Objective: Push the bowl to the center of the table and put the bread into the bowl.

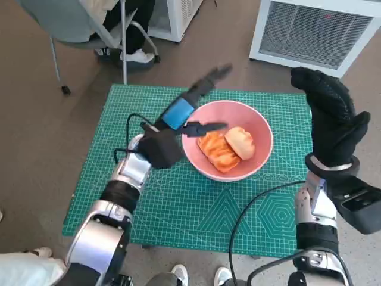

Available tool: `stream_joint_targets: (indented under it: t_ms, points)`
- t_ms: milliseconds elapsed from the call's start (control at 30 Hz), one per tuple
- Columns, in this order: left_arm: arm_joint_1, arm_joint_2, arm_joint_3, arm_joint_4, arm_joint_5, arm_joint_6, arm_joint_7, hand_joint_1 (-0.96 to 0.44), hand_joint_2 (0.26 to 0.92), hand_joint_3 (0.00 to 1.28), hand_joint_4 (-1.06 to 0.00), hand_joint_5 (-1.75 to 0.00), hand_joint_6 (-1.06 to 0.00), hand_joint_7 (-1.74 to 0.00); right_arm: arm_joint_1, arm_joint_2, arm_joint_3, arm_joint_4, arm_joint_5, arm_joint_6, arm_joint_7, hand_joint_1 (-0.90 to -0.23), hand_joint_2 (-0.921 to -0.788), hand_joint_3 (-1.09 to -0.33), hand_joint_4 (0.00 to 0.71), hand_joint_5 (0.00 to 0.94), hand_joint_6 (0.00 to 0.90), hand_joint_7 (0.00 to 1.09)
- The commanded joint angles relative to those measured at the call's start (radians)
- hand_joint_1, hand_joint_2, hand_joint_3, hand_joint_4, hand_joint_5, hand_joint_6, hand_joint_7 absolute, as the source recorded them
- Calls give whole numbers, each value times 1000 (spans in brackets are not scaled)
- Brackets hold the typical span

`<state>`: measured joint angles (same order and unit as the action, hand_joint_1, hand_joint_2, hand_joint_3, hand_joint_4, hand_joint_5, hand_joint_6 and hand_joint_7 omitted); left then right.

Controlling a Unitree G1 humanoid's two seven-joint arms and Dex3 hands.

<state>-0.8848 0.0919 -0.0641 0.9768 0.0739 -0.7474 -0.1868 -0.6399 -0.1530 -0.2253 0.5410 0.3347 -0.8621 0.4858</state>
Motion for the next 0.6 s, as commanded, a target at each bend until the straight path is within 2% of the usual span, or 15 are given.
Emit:
stream_joint_targets:
  t_ms: [33,333,433,600]
  points:
    - [73,-56,38,-127,-75,-29,12,-531,921,453,-97,-31,-81,-194,23,-4,9,-24,-21,21,-23,-592,-921,-768,365,1,348,58]
    - [202,-93,50,-396,-153,10,0,-540,921,477,-133,-20,-67,-250,8,-5,19,-75,-46,51,-65,-596,-921,-760,358,0,356,62]
    - [226,-94,52,-460,-162,30,0,-531,921,485,-131,-11,-21,-347,0,-5,24,-87,-47,63,-74,-597,-921,-757,352,0,359,63]
    - [249,-87,53,-525,-165,43,0,-523,921,501,-131,-7,-3,-405,-11,-5,35,-108,-49,83,-86,-595,-921,-752,343,0,360,62]
